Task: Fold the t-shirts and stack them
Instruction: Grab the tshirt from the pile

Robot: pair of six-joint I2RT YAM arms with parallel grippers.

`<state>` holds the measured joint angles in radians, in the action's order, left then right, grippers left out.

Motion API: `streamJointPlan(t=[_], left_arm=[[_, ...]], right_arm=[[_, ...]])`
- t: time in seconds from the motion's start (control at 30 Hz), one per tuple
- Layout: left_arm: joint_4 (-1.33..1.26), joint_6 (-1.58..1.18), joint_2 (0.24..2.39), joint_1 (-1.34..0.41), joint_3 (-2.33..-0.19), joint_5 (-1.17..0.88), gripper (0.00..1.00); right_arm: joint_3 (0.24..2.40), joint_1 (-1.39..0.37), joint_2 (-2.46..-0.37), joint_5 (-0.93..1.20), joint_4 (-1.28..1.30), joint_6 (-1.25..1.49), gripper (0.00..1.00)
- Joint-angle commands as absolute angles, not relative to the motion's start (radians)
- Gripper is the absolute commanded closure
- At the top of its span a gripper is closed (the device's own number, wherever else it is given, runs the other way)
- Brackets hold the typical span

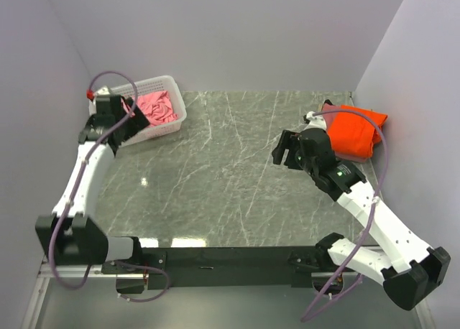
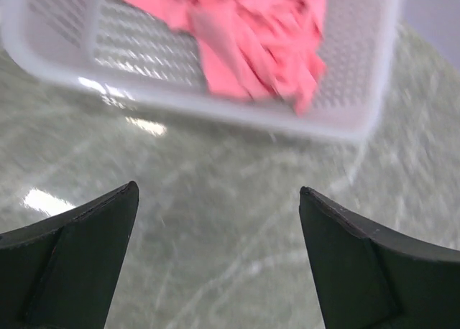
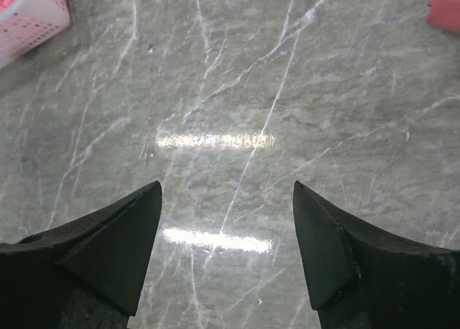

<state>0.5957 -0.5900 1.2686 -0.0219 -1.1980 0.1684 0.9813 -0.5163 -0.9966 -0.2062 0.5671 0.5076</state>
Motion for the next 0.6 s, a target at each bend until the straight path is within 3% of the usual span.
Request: streamJointPlan(t=[0.0, 0.37, 0.57], left_arm=[[0.519, -0.555, 1.408, 0.08, -1.314, 0.144, 0.01], [0.607, -0.515, 2.036, 0.087, -1.937, 0.275, 0.01], [0.626, -0.512, 2.256, 0.095, -2.108, 0.284, 0.01]], right_arm=[[0.953, -0.511, -0.94, -0.226, 0.534, 0.515, 0.2], [0.927, -0.511, -0.937, -0.206, 0.517, 0.508, 0.2], [0.917, -0.509, -0.98, -0.169, 0.479, 0.551, 0.2]])
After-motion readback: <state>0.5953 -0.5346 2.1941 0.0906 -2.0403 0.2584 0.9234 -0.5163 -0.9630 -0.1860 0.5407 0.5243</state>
